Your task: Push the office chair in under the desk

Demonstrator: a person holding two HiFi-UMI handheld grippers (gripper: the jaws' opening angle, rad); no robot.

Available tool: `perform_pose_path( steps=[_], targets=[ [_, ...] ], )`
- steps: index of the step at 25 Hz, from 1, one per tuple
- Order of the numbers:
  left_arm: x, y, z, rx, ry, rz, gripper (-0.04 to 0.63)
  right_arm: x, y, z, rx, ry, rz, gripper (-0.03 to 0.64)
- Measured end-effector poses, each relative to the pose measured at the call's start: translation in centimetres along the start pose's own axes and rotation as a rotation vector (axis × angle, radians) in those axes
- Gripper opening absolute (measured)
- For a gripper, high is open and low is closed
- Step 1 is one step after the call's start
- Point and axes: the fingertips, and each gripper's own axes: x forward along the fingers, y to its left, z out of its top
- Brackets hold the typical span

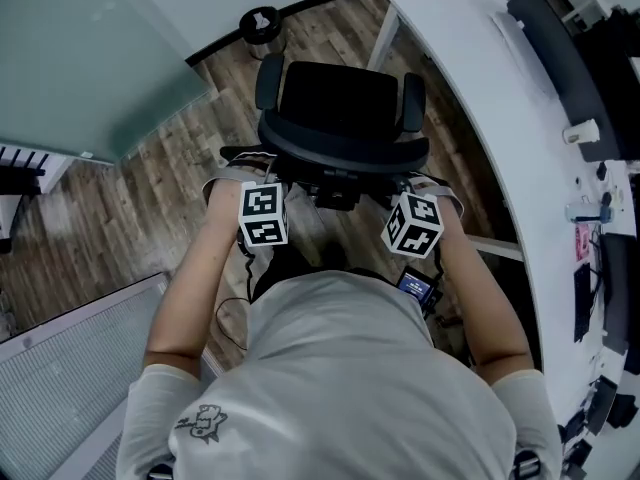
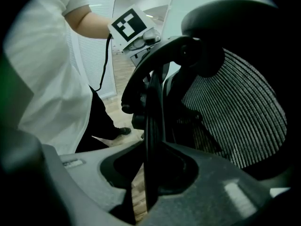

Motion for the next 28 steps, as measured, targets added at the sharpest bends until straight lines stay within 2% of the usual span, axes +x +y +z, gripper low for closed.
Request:
perform_pose_path(
  steps=[12,20,28],
  targets=[
    [3.4,3.9,6.7,0.264,-0.116,-0.085,0.127,-2.2,0.3,-5.4,0.298,0.081,-0.1,0.089],
    [5.5,5.8,12.1,0.507,-0.224,-0.15,0.12,-3.8,0.8,-9.0,0.529,0.152,-0.221,0.094],
    [6.9,6.2,16.7,0.678,-0.288,-0.183,0.12,-5.2,2.0,-11.6,0.69,0.203,-0.328,0.101]
  ],
)
